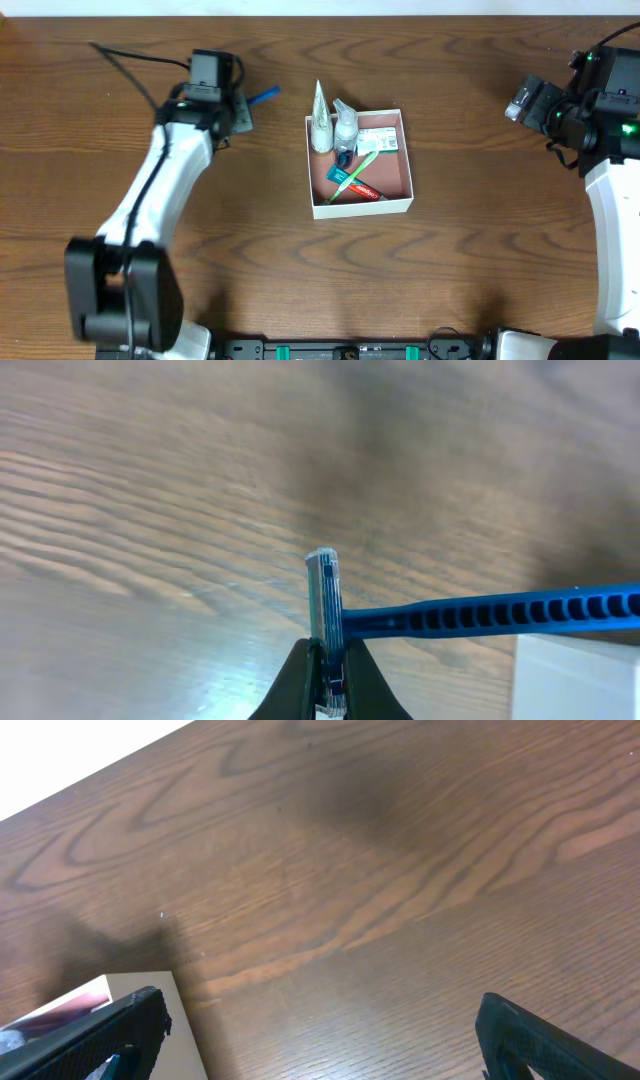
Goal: Pack container
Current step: 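Carry the blue razor with the left gripper over the box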
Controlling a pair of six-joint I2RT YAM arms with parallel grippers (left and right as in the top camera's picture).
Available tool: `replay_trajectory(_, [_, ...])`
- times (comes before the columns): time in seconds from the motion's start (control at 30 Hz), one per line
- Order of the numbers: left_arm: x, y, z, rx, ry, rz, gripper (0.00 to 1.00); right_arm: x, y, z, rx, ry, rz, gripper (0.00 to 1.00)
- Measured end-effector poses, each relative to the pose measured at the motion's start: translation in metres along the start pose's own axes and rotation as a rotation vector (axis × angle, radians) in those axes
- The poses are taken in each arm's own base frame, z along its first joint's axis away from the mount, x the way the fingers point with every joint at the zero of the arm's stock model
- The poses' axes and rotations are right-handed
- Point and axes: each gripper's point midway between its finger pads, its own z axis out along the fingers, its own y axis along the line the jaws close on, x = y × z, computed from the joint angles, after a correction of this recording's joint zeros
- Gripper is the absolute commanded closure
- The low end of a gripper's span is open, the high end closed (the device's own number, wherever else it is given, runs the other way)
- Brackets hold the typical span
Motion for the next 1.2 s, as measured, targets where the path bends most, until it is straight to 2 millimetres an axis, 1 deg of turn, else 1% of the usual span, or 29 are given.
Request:
replay_trajectory(0.17, [-0.009, 0.001, -0.047, 0.030, -0.058, -0.018, 0.94, 0.000, 0.000, 0.000, 0.000, 0.000, 0.000, 0.01])
replay_trajectory(0.2, [-0.009, 0.001, -0.054, 0.037, -0.064, -0.021, 0.95, 0.000, 0.000, 0.000, 0.000, 0.000, 0.000, 0.01])
replay_trajectory(0.33, [-0.010, -0.004, -0.091, 0.105, -0.102, -0.026, 0.94, 0.000, 0.000, 0.000, 0.000, 0.000, 0.000, 0.01])
replay_trajectory(0.47, [-0.004, -0.014, -0.121, 0.201, -0.107, -0.021, 0.94, 0.000, 0.000, 0.000, 0.000, 0.000, 0.000, 0.01])
replay_trajectory(0.57, [0.007, -0.025, -0.138, 0.278, -0.085, -0.008, 0.94, 0.000, 0.000, 0.000, 0.000, 0.000, 0.000, 0.01])
replay_trajectory(0.67, [0.018, -0.043, -0.148, 0.346, -0.059, 0.025, 0.94, 0.000, 0.000, 0.000, 0.000, 0.000, 0.000, 0.01])
replay_trajectory(0.77, [0.034, -0.070, -0.156, 0.416, -0.023, 0.089, 0.94, 0.000, 0.000, 0.000, 0.000, 0.000, 0.000, 0.01])
replay_trajectory(0.93, [0.056, -0.110, -0.167, 0.494, -0.002, 0.191, 0.94, 0.000, 0.000, 0.000, 0.000, 0.000, 0.000, 0.01])
replay_trajectory(1.07, [0.070, -0.132, -0.168, 0.510, 0.013, 0.229, 0.94, 0.000, 0.000, 0.000, 0.000, 0.000, 0.000, 0.01])
replay_trajectory(1.2, [0.077, -0.151, -0.160, 0.498, 0.010, 0.246, 0.93, 0.000, 0.000, 0.000, 0.000, 0.000, 0.000, 0.01])
